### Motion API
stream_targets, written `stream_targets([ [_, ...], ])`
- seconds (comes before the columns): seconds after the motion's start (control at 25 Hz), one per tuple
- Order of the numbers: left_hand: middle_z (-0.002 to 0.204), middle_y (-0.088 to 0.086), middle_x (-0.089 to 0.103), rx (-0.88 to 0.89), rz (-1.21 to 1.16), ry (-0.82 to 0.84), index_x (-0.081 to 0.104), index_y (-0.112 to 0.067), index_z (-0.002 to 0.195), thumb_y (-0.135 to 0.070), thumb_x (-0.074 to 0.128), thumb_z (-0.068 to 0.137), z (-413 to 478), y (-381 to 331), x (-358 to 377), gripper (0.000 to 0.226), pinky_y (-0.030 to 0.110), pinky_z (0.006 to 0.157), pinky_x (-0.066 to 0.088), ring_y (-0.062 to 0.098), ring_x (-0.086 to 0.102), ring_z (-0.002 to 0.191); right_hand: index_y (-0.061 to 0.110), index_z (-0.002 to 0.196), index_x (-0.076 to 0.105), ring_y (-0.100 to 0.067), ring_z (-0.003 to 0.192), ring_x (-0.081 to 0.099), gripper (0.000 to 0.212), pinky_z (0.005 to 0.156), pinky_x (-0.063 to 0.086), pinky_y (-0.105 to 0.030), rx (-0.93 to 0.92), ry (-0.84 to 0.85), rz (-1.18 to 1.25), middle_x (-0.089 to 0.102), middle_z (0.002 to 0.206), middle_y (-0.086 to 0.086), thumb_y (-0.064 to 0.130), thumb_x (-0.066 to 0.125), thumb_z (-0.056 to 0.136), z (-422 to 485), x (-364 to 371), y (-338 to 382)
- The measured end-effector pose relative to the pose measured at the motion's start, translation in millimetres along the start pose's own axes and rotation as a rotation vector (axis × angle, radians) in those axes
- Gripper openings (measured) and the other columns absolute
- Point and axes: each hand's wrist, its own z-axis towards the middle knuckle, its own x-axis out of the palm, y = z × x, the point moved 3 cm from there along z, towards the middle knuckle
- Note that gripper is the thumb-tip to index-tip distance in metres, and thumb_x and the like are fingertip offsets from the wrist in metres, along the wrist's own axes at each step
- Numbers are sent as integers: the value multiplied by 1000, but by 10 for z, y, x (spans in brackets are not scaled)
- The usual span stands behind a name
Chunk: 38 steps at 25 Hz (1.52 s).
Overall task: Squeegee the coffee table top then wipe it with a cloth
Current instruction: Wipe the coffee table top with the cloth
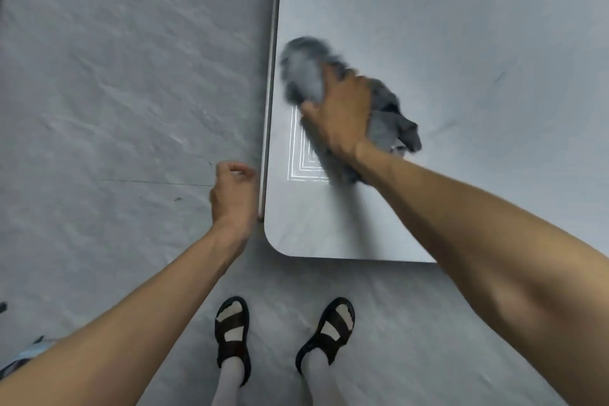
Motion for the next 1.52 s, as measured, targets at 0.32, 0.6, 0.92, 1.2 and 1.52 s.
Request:
stream_targets([
  [0.32, 108, -3, 48, 245, 423, 118, 43, -16, 118, 0, 45, 86, -302, -26, 162, 36, 23, 61, 37, 17, 49, 89, 28, 141, 43, -34, 97, 52, 77, 83, 45, -42, -247, 122, 21, 57, 114, -17, 54, 63, 71, -1207, -179, -1233],
  [0.6, 157, 16, 21, 544, 786, 105, 43, -11, 127, 0, 50, 84, -771, -17, 672, 44, 44, 119, 22, 28, 17, 146, 28, 140, 43, -37, 108, 52, 90, 87, 44, -44, -545, 266, 44, 53, 126, -19, 49, 79, 61, -2089, 15, -761],
  [0.92, 129, 8, 45, 428, 762, 255, 50, -10, 121, -2, 53, 81, -1021, 123, 1083, 40, 40, 103, 42, 26, 46, 122, 25, 139, 42, -33, 111, 52, 72, 96, 42, -34, 248, 48, 146, 55, 125, -16, 37, 69, 74, -1856, -630, -3256],
  [1.2, 127, 5, 56, 232, 496, 206, 47, -19, 126, -8, 52, 87, -902, 425, 294, 41, 12, 70, 36, 11, 50, 100, 13, 143, 34, -40, 113, 47, 81, 97, 37, -46, 582, 85, 156, 50, 124, -26, 47, 69, 78, -1832, -387, -1643],
  [1.52, 122, -1, 61, -47, 274, 311, 49, -23, 132, -39, 74, 79, -920, 1001, -1211, 61, 28, 91, 48, 17, 58, 114, 20, 120, 43, -30, 101, 59, 54, 83, 48, -37, -46, 622, 607, 61, 111, -7, 42, 68, 77, -2316, -164, 1109],
])
